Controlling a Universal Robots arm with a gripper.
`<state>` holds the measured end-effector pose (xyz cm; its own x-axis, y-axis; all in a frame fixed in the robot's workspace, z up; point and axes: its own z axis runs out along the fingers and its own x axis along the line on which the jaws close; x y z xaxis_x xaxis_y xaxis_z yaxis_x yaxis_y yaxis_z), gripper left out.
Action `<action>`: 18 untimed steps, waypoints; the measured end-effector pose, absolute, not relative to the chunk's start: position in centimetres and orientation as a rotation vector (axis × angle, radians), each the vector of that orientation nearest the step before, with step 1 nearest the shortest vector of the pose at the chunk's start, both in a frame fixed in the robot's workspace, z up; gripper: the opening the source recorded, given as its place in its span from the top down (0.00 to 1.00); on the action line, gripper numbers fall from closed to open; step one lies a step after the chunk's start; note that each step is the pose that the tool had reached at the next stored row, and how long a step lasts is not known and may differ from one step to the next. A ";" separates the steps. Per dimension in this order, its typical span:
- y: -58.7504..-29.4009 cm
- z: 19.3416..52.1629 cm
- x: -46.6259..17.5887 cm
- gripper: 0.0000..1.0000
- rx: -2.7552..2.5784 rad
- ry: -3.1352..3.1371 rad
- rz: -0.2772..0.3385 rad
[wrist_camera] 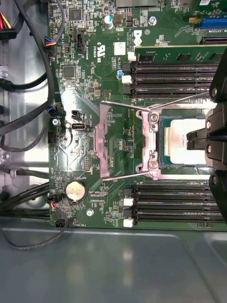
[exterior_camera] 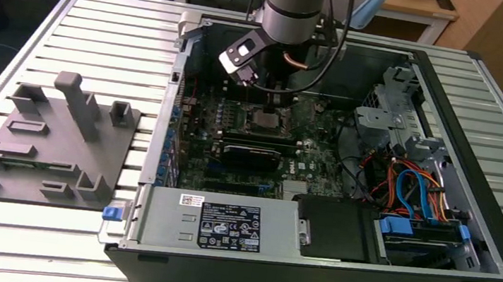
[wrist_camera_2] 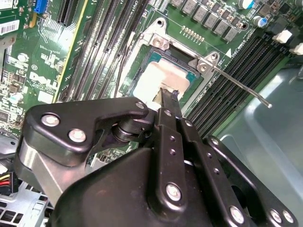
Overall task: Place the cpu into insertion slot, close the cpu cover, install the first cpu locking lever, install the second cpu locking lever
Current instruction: 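Close the cpu cover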
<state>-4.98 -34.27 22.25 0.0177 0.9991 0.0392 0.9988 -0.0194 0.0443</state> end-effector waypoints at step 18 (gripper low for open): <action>-34.3 23.7 -5.0 0.89 2.238 2.197 0.093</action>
